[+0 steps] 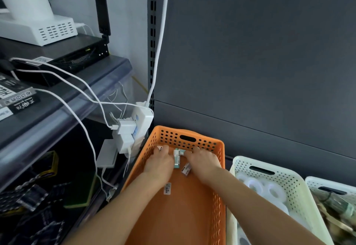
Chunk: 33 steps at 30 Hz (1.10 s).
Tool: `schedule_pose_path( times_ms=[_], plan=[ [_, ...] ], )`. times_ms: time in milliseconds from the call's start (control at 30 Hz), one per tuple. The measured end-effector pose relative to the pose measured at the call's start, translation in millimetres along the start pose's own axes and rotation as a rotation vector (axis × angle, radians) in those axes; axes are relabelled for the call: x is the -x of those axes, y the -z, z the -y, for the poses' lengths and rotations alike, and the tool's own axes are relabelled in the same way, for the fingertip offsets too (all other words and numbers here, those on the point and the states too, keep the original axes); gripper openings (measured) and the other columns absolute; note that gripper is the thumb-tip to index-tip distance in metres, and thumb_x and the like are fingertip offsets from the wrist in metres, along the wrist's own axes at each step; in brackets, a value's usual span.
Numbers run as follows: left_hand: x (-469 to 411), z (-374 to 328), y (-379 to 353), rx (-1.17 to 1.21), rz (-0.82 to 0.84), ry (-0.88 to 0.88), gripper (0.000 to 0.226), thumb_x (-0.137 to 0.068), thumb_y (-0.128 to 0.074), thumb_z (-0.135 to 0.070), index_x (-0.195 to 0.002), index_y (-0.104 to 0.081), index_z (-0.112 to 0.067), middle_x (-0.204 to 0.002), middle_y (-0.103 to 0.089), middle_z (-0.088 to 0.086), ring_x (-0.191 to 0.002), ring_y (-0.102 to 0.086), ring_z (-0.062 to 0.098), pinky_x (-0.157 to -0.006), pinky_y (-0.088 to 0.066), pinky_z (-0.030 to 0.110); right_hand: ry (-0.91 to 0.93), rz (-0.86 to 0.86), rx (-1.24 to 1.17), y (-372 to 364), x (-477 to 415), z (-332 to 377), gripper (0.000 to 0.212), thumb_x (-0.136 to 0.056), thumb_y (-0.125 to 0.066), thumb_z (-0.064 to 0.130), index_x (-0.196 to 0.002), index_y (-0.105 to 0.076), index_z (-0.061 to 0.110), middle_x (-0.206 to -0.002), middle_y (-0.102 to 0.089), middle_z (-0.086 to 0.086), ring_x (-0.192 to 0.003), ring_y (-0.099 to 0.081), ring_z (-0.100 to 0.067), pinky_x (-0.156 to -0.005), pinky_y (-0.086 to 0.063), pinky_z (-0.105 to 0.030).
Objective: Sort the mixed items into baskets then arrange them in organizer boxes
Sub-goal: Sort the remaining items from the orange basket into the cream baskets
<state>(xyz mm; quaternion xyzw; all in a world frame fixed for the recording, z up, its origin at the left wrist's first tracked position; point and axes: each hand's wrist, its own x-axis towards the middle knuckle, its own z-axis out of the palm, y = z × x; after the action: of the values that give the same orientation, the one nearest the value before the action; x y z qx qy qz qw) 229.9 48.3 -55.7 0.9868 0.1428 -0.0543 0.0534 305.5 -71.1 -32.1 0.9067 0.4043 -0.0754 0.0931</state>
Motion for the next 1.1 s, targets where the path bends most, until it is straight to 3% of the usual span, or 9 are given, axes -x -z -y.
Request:
schedule_pose_path(
  times_ms=[133, 233, 333, 400, 467, 567, 700, 900, 1100],
  plan=[
    [-0.7, 8.0, 1.7, 0.060, 0.011, -0.001, 0.059, -0.089, -0.052, 0.002, -0.143, -0.034, -0.013, -0.151, -0.022, 0.012, -0.136, -0.025, 0.031, -0.110, -0.035, 0.042, 0.099, -0.030, -0.058, -8.4, -7.6, 7.1, 0.063, -0.088, -0.058, 0.009, -0.144, -0.030, 0.019, -0.141, -0.037, -0.008, -0.130, -0.037, -0.028, -0.105, -0.038, -0.043],
    [-1.8, 11.1, -1.0, 0.092, 0.076, -0.003, 0.075, -0.090, -0.051, -0.002, -0.152, -0.014, -0.025, -0.157, -0.017, 0.007, -0.142, -0.014, 0.032, -0.113, -0.029, 0.046, 0.120, 0.009, -0.089, -7.5, -10.1, 7.3, 0.064, -0.086, -0.060, 0.019, -0.144, -0.032, 0.019, -0.143, -0.036, -0.006, -0.132, -0.032, -0.027, -0.110, -0.032, -0.043],
    [-4.0, 11.5, -1.9, 0.155, 0.035, 0.004, 0.049, -0.093, -0.055, -0.021, -0.139, -0.039, -0.025, -0.140, -0.042, 0.003, -0.128, -0.030, 0.027, -0.104, -0.038, 0.041, 0.103, 0.012, -0.084, -6.4, -10.3, 7.9, 0.048, -0.086, -0.061, 0.037, -0.130, -0.050, 0.020, -0.131, -0.042, -0.007, -0.124, -0.038, -0.028, -0.106, -0.036, -0.044],
    [-4.5, 11.6, 0.1, 0.148, 0.009, 0.017, 0.035, -0.091, -0.058, -0.035, -0.124, -0.053, -0.022, -0.131, -0.045, 0.002, -0.122, -0.033, 0.026, -0.099, -0.041, 0.039, 0.051, 0.010, -0.112, -7.5, -9.9, 8.3, 0.046, -0.084, -0.064, 0.042, -0.123, -0.056, 0.019, -0.126, -0.043, -0.007, -0.120, -0.040, -0.027, -0.102, -0.040, -0.043],
    [-4.9, 11.6, -0.2, 0.134, 0.021, 0.034, 0.038, -0.090, -0.059, -0.042, -0.121, -0.054, -0.021, -0.132, -0.041, 0.004, -0.123, -0.032, 0.026, -0.099, -0.041, 0.039, -0.015, -0.002, -0.169, -9.2, -9.8, 7.3, 0.047, -0.083, -0.067, 0.039, -0.123, -0.054, 0.018, -0.125, -0.043, -0.007, -0.119, -0.041, -0.026, -0.097, -0.044, -0.041],
    [-4.6, 9.4, -0.9, 0.137, 0.075, 0.064, 0.040, -0.092, -0.057, -0.040, -0.125, -0.053, -0.019, -0.143, -0.032, 0.009, -0.131, -0.024, 0.029, -0.104, -0.037, 0.041, -0.076, -0.030, -0.211, -10.2, -10.1, 5.0, 0.052, -0.080, -0.071, 0.035, -0.123, -0.046, 0.018, -0.121, -0.052, -0.006, -0.115, -0.047, -0.025, -0.092, -0.047, -0.039],
    [-1.9, 2.6, 2.4, 0.186, 0.098, 0.063, 0.019, -0.094, -0.051, -0.014, -0.111, -0.060, -0.015, -0.129, -0.040, 0.008, -0.121, -0.034, 0.030, -0.095, -0.041, 0.040, -0.127, 0.085, -0.233, -9.3, -7.9, 2.7, 0.058, -0.077, -0.074, 0.038, -0.121, -0.045, 0.014, -0.119, -0.056, -0.006, -0.111, -0.053, -0.026, -0.091, -0.047, -0.037],
    [2.5, 1.7, 3.2, 0.297, 0.141, 0.004, 0.049, -0.088, -0.050, 0.002, -0.130, -0.052, -0.022, -0.132, -0.042, 0.005, -0.123, -0.040, 0.028, -0.103, -0.039, 0.036, -0.088, 0.087, -0.254, -10.4, 1.4, 4.5, 0.034, -0.088, -0.061, 0.035, -0.114, -0.054, 0.015, -0.117, -0.058, -0.007, -0.108, -0.056, -0.025, -0.089, -0.050, -0.036],
    [5.6, -0.4, 17.2, 0.552, 0.123, 0.006, 0.066, -0.083, -0.068, -0.007, -0.140, -0.040, -0.027, -0.141, -0.046, -0.002, -0.110, -0.058, 0.018, -0.082, -0.048, 0.020, -0.154, -0.211, -0.344, 4.5, 20.8, 2.6, 0.020, -0.090, -0.056, 0.027, -0.108, -0.058, 0.019, -0.104, -0.066, -0.003, -0.094, -0.063, -0.024, -0.071, -0.050, -0.031]
  ],
)
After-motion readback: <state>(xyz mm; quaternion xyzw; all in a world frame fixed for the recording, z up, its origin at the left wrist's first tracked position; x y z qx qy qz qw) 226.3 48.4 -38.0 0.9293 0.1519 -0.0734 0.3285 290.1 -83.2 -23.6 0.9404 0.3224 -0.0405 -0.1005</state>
